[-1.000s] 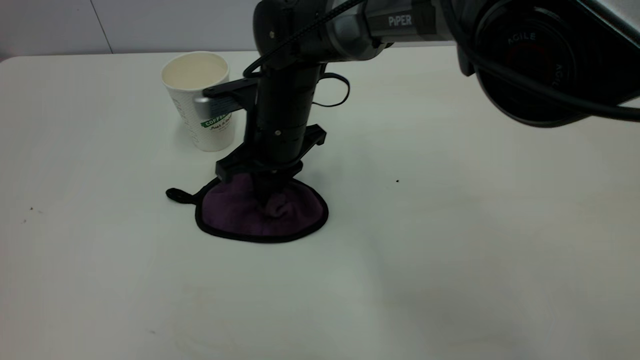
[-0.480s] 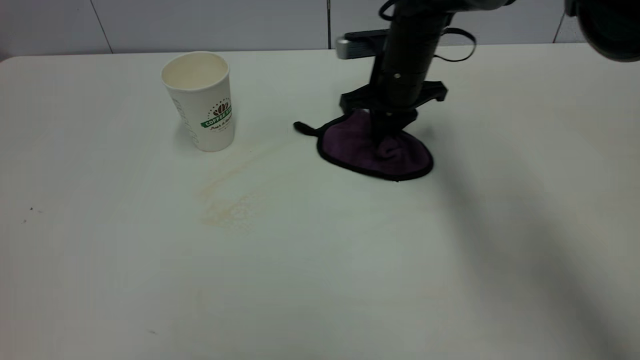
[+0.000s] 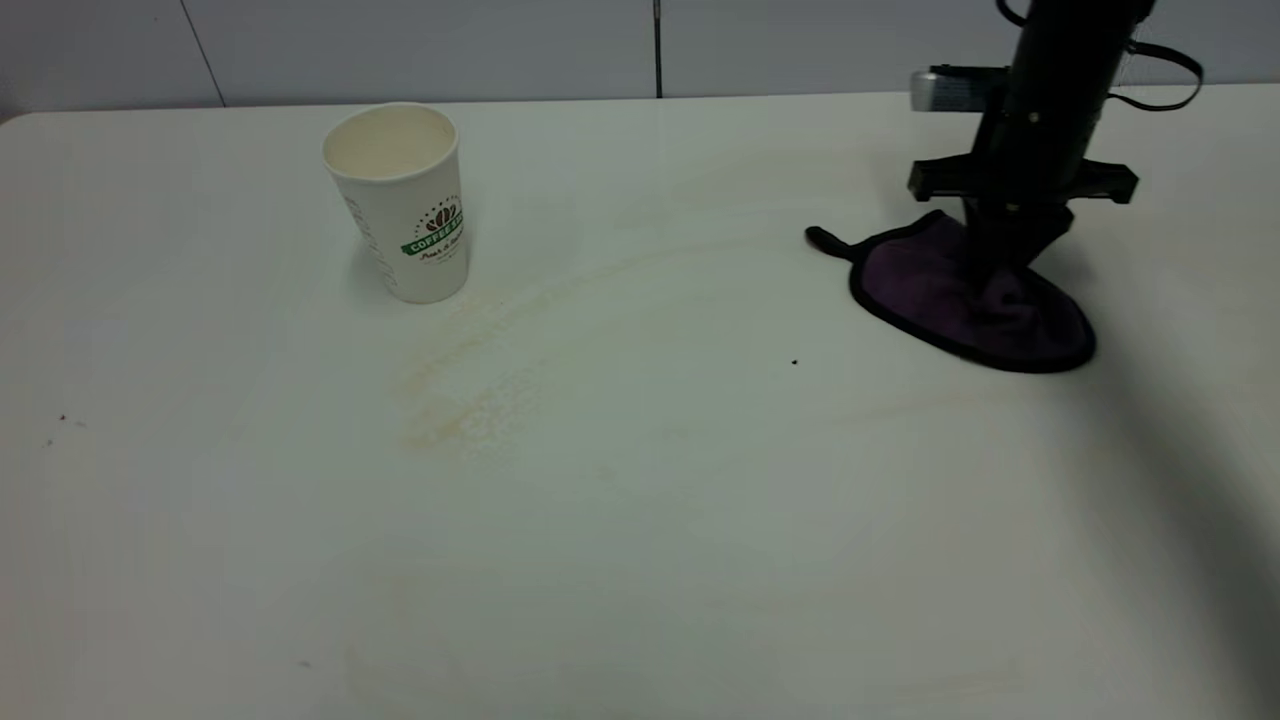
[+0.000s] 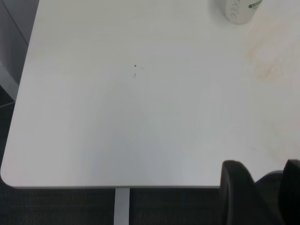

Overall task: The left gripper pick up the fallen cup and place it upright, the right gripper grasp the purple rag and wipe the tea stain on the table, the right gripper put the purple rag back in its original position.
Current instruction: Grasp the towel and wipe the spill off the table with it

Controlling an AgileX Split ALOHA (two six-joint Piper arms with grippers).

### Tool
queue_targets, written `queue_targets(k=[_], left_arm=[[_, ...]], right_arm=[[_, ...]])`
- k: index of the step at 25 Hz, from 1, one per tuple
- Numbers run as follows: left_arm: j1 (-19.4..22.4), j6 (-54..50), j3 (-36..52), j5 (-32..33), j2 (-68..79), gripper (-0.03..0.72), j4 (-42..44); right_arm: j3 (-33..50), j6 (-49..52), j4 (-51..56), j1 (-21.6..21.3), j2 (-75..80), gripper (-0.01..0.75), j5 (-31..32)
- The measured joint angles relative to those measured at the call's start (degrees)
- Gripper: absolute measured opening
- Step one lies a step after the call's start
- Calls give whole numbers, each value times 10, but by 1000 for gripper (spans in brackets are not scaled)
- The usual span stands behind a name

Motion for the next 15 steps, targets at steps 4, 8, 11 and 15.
queue_targets(k=[4,8,11,15], left_arm=[[0,0,0,0,0,253,0],[0,0,0,0,0,253,0],[0,0,0,0,0,253,0],[0,1,0,0,0,253,0]], right_arm=[[2,-20,-15,-15,-7,245,9],[2,-43,-55,-15,-36,575,12],[3,-57,-66,-15,-77,705,13],[4,-62,-63,-9,-135,727,15]])
